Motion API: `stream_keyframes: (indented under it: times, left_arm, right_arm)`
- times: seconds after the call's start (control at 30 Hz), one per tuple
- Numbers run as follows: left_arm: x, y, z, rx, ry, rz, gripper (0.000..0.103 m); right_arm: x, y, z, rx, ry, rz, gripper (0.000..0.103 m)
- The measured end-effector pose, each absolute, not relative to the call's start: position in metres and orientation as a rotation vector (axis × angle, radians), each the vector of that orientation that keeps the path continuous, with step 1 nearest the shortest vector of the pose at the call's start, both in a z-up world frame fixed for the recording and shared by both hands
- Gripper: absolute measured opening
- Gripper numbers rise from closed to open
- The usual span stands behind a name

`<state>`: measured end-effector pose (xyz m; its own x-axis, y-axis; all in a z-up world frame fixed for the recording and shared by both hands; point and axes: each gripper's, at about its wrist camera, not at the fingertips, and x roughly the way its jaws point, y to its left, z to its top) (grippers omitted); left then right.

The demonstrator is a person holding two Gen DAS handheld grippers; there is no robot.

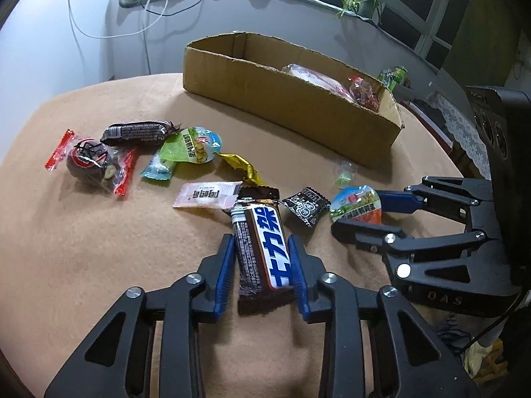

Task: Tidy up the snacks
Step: 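Grasp the chocolate bar with the left tool while right grasps the jelly cup, then carry the chocolate bar and jelly cup into the box and release both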

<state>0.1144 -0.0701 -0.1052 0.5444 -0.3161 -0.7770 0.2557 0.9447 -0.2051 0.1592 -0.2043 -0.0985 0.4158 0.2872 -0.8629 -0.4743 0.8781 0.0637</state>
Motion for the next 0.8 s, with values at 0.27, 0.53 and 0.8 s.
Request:
stream_keyframes:
  times: [0.27,0.53,0.8]
  left_arm:
    - [0.112,-0.063,-0.104,-0.103,0.925,-0.339,0.029]
    - [0.102,-0.052,-0.093,-0.139,0.9,-0.347,0.029]
    - [0.096,-0.049,-0.078,-0.166,0.867,-0.37,0.029]
  right_arm:
    - [0.157,-0.209,-0.097,-0.175,1.033,0.479,0.036]
    - [0.148,-0.214,-0.088,-0.161,1.007,0.479,0.036]
    - [0.142,-0.218,-0.074,-0.16,0.975,0.471,0.036]
